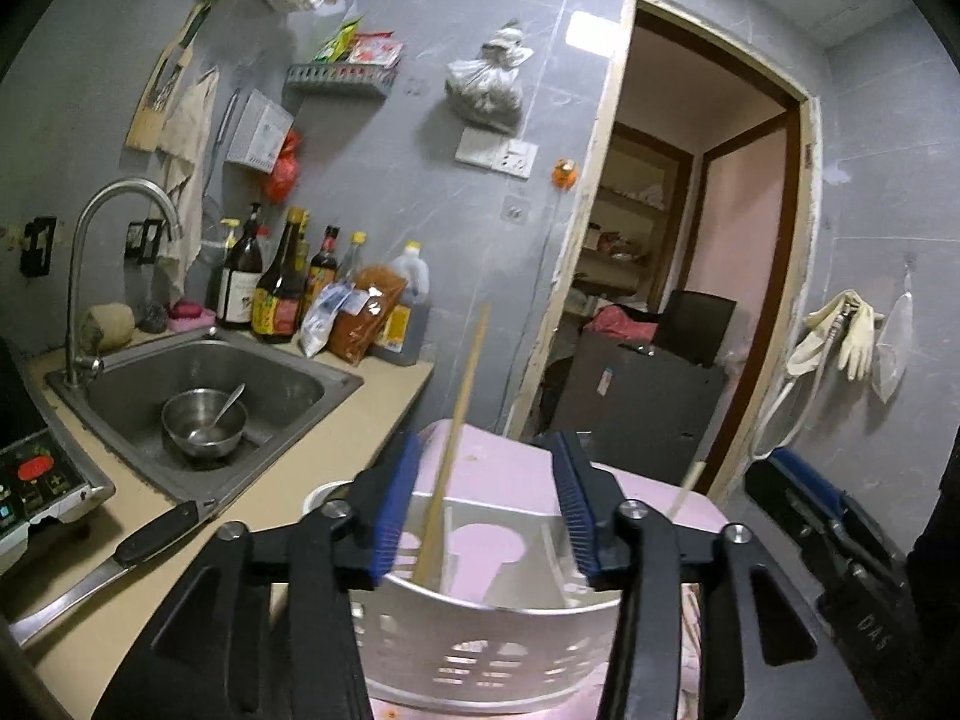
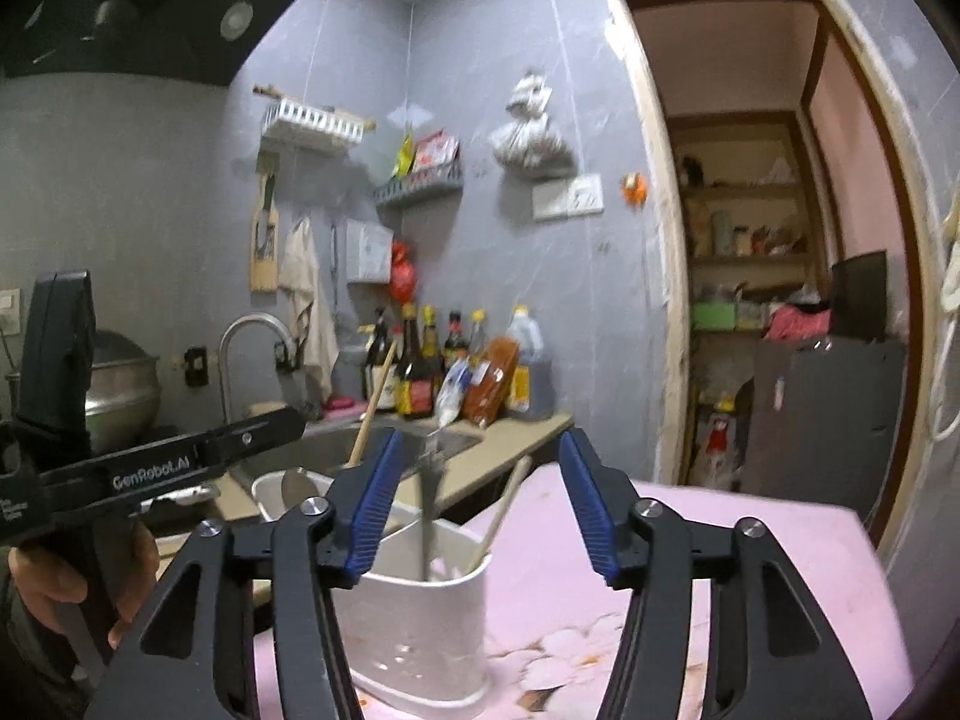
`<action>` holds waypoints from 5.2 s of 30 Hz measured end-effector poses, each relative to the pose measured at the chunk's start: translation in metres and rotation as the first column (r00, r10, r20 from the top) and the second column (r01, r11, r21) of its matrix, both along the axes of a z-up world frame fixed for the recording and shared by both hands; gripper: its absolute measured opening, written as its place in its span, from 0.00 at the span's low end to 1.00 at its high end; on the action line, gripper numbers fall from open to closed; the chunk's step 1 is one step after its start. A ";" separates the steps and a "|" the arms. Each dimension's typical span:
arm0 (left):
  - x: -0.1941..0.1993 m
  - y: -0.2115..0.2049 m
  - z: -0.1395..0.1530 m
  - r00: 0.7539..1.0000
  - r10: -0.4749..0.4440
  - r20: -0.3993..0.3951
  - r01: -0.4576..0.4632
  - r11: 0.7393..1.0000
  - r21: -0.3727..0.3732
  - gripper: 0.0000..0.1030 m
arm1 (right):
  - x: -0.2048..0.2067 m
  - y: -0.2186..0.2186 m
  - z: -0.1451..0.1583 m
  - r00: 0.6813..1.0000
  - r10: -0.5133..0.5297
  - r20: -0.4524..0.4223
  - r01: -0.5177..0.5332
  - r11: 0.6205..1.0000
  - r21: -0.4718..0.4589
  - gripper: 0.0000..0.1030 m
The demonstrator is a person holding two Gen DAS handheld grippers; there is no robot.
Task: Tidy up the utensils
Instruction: 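Lower the chopstick and fork into the white caddy and open both tools, then withdraw both open tools from the caddy back over the table, then lower the right tool toward the silver knife while the left tool approaches the chopsticks, then close the left tool on a wooden chopstick while the right tool closes on the silver knife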
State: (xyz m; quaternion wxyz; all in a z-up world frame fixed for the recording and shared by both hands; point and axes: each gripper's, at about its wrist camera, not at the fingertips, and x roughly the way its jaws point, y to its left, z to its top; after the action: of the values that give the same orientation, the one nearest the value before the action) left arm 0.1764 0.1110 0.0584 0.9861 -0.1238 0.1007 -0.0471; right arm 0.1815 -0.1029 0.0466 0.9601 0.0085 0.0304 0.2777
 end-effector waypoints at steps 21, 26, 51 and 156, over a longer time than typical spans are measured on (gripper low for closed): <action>-0.035 -0.093 0.015 0.987 -0.144 0.063 0.136 0.983 0.121 0.98 | -0.057 -0.127 0.021 0.956 -0.283 0.076 0.287 0.957 -0.041 1.00; -0.029 -0.119 -0.001 0.977 -0.212 -0.036 0.215 0.966 0.142 0.98 | -0.060 -0.144 0.006 0.951 -0.309 0.029 0.311 0.946 -0.089 1.00; 0.042 -0.198 -0.082 0.812 -0.276 -0.514 0.422 0.886 0.192 0.98 | -0.006 -0.162 -0.085 0.867 -0.299 -0.399 0.150 0.920 -0.362 0.73; 0.128 -0.209 -0.121 0.601 -0.235 -0.764 0.528 0.834 0.158 0.02 | 0.096 -0.120 -0.112 0.691 -0.200 -0.695 -0.158 0.896 -0.414 0.10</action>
State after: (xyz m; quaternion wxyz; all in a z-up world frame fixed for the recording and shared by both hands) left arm 0.3042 -0.0976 -0.0624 0.8363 0.0804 0.5083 -0.1892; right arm 0.2774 -0.2233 -0.0656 0.8486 -0.1013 0.4675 0.2259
